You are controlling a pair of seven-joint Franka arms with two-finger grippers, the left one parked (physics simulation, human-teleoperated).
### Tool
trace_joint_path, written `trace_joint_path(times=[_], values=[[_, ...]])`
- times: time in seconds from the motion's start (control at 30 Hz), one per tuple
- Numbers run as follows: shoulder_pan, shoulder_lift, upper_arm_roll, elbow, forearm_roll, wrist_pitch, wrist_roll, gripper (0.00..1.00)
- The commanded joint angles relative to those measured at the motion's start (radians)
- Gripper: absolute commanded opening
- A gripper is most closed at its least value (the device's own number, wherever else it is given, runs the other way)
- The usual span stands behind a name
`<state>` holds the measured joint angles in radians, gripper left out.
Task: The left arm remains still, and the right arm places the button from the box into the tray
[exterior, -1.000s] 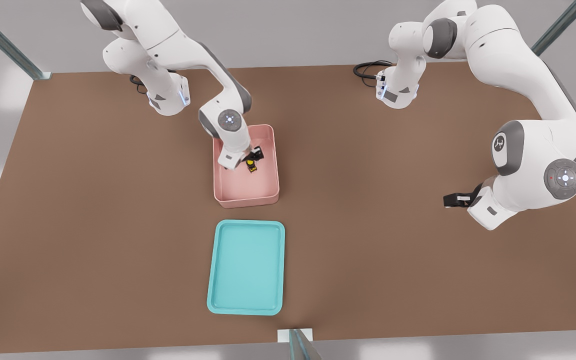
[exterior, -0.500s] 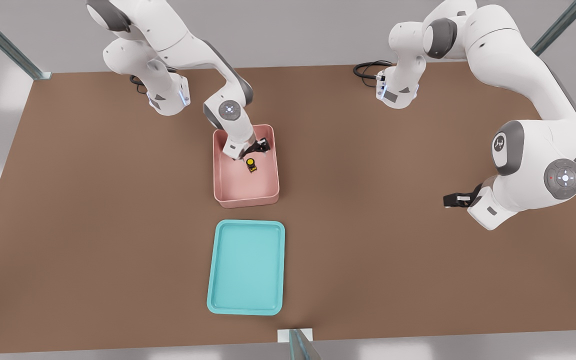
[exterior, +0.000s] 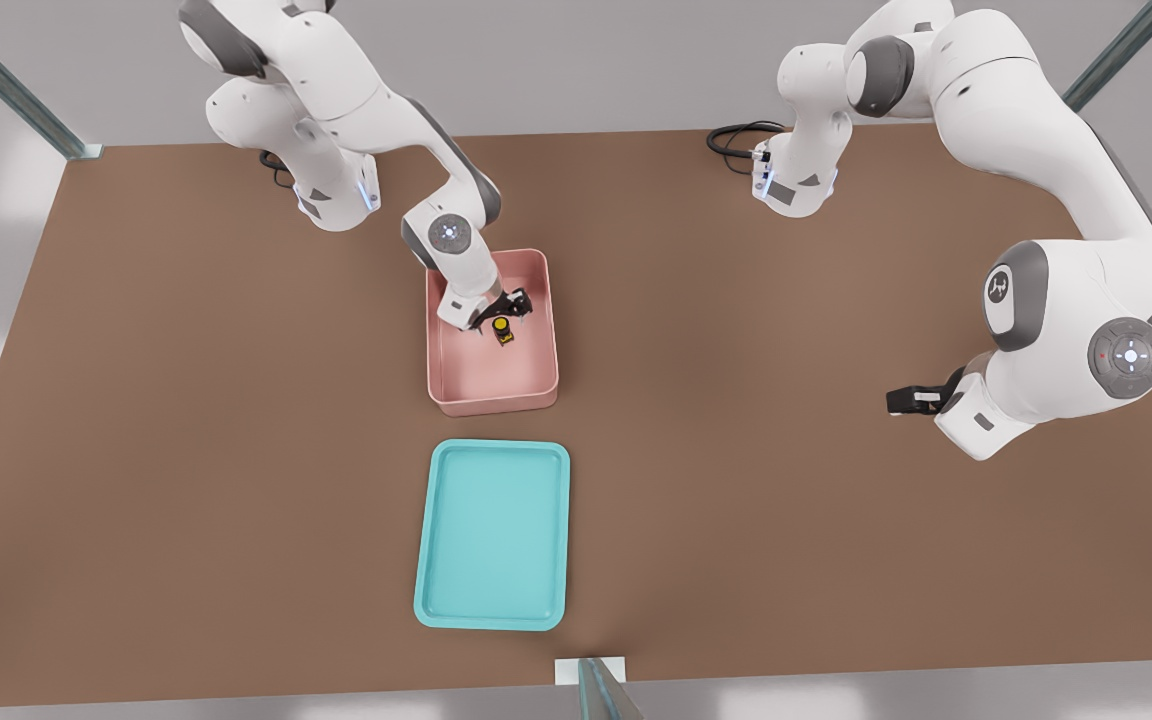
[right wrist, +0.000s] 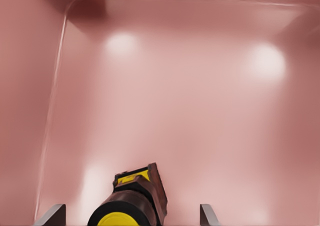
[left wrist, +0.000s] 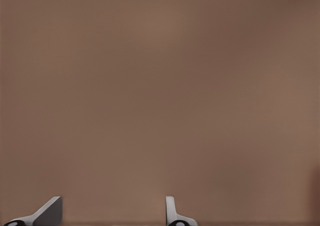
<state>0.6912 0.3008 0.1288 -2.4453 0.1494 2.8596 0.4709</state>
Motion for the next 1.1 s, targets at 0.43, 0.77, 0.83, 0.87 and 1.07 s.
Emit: trace_joint_path(times=[0.43, 0.77, 0.83, 0.87, 1.07], values=[[-0.010, -0.002, -0.005, 0.011, 0.001, 0.011, -0.031, 0.45], [-0.024, -0.063, -0.018, 0.210, 0.007, -0.427, -0.052, 0.42], [-0.026, -0.071, -0.060, 0.275, 0.007, -0.529, -0.103, 0.42], [-0.026, -0.075, -0.081, 0.278, 0.007, -0.531, -0.136, 0.42], [-0.027, -0.032, -0.186, 0.509, 0.009, -0.657, -0.248, 0.41]])
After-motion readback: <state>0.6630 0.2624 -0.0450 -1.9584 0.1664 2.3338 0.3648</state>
